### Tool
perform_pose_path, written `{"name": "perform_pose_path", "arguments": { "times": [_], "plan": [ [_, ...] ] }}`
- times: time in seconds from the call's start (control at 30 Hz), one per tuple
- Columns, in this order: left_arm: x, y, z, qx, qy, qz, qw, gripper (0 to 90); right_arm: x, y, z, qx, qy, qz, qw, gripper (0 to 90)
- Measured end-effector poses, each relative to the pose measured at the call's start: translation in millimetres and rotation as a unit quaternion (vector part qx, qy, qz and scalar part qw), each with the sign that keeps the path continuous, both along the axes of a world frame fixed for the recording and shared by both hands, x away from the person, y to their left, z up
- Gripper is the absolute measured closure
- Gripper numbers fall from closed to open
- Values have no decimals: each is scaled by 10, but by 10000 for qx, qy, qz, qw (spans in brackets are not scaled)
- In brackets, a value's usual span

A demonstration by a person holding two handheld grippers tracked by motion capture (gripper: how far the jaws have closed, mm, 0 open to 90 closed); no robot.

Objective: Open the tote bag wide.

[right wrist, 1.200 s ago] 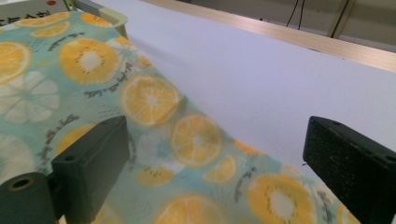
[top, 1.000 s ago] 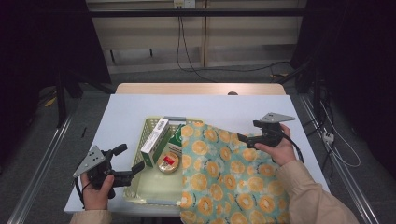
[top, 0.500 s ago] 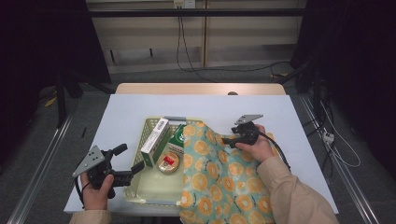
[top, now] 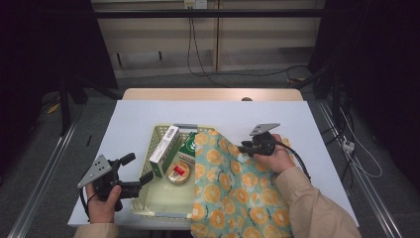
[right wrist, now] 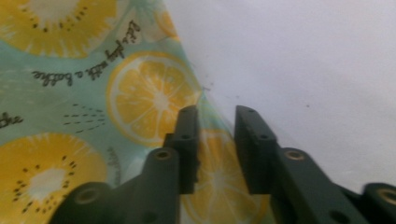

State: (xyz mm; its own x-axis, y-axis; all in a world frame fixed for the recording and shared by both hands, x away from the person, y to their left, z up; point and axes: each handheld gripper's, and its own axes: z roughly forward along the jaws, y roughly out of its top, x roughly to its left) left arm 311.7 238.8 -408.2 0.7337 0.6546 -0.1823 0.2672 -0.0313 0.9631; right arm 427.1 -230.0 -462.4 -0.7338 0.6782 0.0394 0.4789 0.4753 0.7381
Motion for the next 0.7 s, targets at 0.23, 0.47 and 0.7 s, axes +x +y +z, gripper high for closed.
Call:
{"name": "perform_pose_path", "arguments": {
  "times": [0.23,0.47,0.7],
  "plan": [
    [-3,-17,8,38,-13,-28,10000,40,-30,36,19,-65,22,111,9999,899],
    [4,19,2,-24,4,6,10000,40,9,-56,148,113,-90,-139,9998,900],
    [3,10,15,-68,-16,14,10000,40,177,-335,454,300,-509,-723,9956,900]
  ]
}}
